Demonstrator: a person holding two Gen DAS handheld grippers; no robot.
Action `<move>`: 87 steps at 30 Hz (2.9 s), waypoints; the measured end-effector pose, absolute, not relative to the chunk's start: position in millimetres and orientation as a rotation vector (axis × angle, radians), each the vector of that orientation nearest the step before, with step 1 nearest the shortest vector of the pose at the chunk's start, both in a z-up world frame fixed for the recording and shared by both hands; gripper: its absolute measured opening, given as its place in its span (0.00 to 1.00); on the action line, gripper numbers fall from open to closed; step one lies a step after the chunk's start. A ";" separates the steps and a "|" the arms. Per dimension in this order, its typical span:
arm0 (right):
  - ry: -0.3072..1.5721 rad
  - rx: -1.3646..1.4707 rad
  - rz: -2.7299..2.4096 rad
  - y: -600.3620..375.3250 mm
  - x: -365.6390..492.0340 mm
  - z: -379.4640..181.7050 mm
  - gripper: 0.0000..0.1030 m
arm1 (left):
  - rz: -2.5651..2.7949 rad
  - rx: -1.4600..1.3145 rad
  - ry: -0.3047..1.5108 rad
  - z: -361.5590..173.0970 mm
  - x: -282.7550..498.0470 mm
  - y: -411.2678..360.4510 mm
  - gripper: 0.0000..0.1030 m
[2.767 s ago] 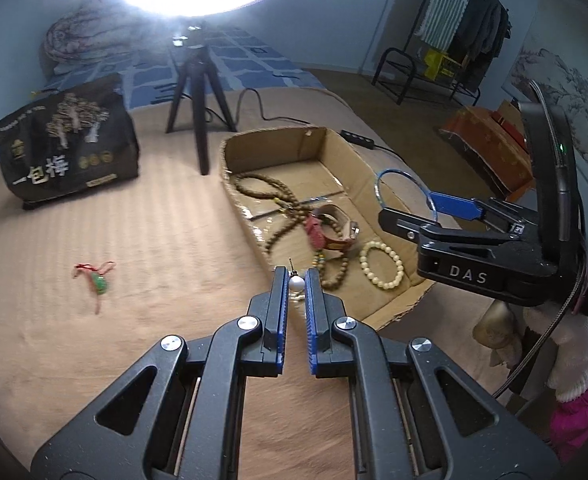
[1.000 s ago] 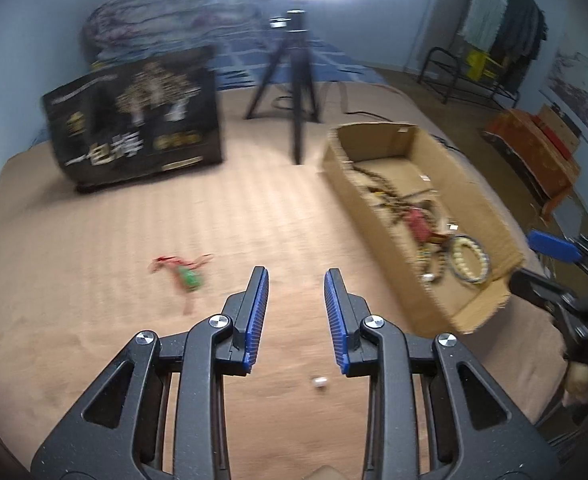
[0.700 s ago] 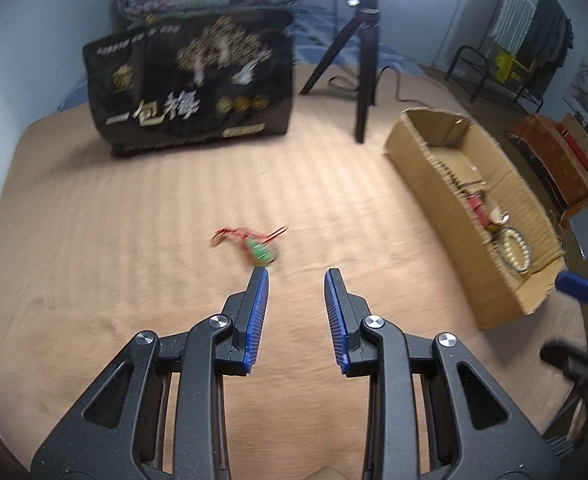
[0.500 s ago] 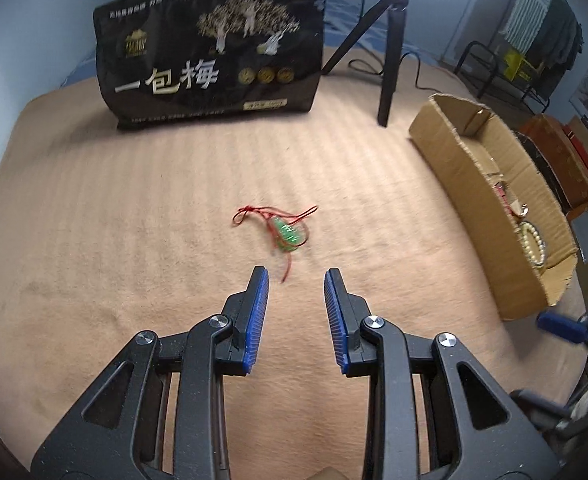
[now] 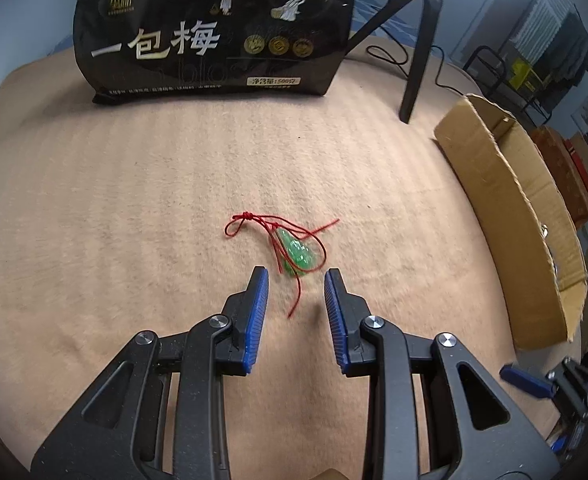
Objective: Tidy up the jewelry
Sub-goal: 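Close the left tool on the green jade pendant while the right tool grasps the white pearl, then lift the jade pendant and pearl and carry them over the box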
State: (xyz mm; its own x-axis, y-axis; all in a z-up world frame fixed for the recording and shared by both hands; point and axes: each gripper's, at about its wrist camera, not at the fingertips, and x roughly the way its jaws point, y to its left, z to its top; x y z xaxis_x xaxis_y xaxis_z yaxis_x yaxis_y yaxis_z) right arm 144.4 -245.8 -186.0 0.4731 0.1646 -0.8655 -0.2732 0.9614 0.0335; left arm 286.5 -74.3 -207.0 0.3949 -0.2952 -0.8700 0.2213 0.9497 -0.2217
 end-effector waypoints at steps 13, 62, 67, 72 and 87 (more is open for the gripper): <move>1.063 -0.133 0.266 -236.4 149.5 -201.5 0.40 | -0.294 0.000 1.093 -216.4 296.6 -89.9 0.25; 0.934 -0.062 0.236 -280.0 136.4 -122.7 0.06 | -0.405 0.014 0.886 -111.2 233.9 -127.9 0.18; 0.917 -0.043 0.203 -299.9 140.0 -111.0 0.06 | -0.438 0.012 0.868 -101.5 234.5 -151.9 0.18; 0.900 -0.043 0.178 -316.6 140.5 -101.0 0.06 | -0.464 0.015 0.855 -95.2 237.0 -175.9 0.18; 0.881 -0.052 0.089 -369.4 161.3 -88.6 0.06 | -0.523 0.040 0.846 -94.8 257.2 -241.3 0.18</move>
State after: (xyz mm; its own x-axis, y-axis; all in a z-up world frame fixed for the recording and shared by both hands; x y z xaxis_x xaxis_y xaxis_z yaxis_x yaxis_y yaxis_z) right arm 161.3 -369.4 -88.6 0.6327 0.0566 -0.7724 -0.0992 0.9950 -0.0083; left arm 257.2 -241.3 -94.8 0.5451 -0.4249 -0.7227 0.4562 0.8736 -0.1695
